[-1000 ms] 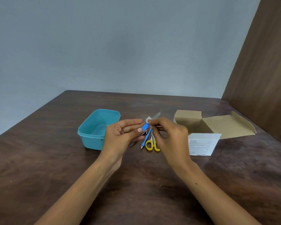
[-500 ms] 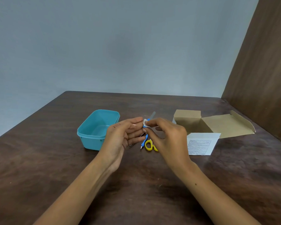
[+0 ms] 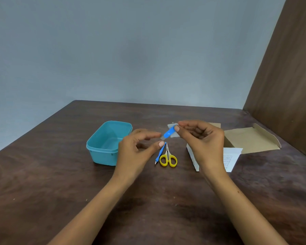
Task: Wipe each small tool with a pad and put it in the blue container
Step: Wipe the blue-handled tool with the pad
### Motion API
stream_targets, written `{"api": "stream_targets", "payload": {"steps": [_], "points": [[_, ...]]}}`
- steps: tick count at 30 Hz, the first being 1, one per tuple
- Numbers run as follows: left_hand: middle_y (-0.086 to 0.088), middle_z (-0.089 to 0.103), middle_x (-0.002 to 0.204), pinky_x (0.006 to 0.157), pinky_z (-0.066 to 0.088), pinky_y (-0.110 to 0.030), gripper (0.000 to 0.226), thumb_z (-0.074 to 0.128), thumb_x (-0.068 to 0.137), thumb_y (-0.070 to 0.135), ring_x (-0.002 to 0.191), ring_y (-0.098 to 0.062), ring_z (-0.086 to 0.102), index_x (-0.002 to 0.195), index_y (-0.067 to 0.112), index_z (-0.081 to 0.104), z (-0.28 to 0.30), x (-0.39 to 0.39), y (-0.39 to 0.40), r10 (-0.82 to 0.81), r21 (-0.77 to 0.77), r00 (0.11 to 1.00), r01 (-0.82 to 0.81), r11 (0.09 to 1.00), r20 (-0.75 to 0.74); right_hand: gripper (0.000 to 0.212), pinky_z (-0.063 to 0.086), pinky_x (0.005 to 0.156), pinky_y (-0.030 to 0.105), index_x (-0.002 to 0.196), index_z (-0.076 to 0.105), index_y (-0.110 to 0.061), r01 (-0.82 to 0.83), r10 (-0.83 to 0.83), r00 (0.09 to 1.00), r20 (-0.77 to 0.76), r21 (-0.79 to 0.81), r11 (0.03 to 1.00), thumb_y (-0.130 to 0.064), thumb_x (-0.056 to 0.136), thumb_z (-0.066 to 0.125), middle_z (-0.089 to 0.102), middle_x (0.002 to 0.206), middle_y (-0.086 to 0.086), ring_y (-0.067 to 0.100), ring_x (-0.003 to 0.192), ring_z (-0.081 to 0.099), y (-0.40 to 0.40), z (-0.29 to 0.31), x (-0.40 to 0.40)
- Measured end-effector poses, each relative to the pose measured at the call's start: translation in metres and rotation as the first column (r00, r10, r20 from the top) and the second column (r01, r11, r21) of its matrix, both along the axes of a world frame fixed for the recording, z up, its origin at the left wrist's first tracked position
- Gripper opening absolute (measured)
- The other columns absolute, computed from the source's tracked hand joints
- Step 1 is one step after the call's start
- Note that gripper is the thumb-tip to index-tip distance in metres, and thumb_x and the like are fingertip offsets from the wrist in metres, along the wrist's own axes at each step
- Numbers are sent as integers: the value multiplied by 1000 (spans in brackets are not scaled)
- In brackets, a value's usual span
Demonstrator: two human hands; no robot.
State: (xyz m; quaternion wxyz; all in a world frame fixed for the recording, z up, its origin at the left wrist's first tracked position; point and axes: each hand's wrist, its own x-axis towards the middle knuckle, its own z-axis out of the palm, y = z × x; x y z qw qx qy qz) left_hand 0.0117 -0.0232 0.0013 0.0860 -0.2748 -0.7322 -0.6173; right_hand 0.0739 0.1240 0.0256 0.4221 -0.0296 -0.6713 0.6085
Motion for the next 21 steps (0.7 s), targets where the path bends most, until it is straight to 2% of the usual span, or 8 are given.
{"api": "stream_targets", "payload": {"steps": [2,5,7,10,13,17,21], "points": [[10,74,89,73,54,-24,16,74,78,22,84,-6,66,93,23,76,0,2,1,-18,-42,999,20,999,41,15,53,70,16,83,73,-7,-23,23,1000,-7,-28,999,2,71,75,75,76,-5,10,76,71,1,0,1],[8,75,81,70,53,-18,12,74,77,19,78,-4,67,89,21,76,1,2,2,-22,-12,995,24,1000,101,15,54,71,17,81,74,-9,32,-31,999,-35,18,999,2,71,77,75,77,-3,10,77,72,0,-2,1],[6,75,76,65,51,-15,10,75,76,17,73,-3,66,86,20,77,2,3,2,-49,23,988,46,999,143,13,53,70,17,81,75,-9,143,-130,988,-86,165,976,1,72,77,75,78,-4,7,76,71,-1,-4,2],[6,75,77,64,51,-14,11,75,76,15,74,-4,68,86,19,76,3,4,2,-81,62,980,71,996,179,10,52,69,15,82,75,-10,277,-215,960,-181,476,835,-2,76,74,74,81,-3,4,76,69,-2,-11,0],[3,76,78,67,52,-16,12,75,76,12,77,-7,70,87,15,77,1,2,2,-75,84,981,61,995,179,14,52,71,16,85,75,-11,274,-199,962,-188,644,714,-1,75,73,75,87,-1,7,80,69,-6,-19,-3],[-1,76,81,75,55,-24,13,74,77,11,83,-15,71,90,11,77,-1,0,0,-67,92,983,52,994,171,14,55,72,24,87,75,-12,210,-130,978,-166,720,662,-4,77,72,75,89,-1,9,83,69,-12,-23,-3],[1,75,79,68,53,-17,13,74,77,13,78,-9,70,91,13,77,-1,1,2,-50,44,988,43,998,148,16,53,73,18,88,74,-9,292,-217,956,-196,697,655,2,77,72,74,92,-1,8,85,69,-7,-22,-5]]}}
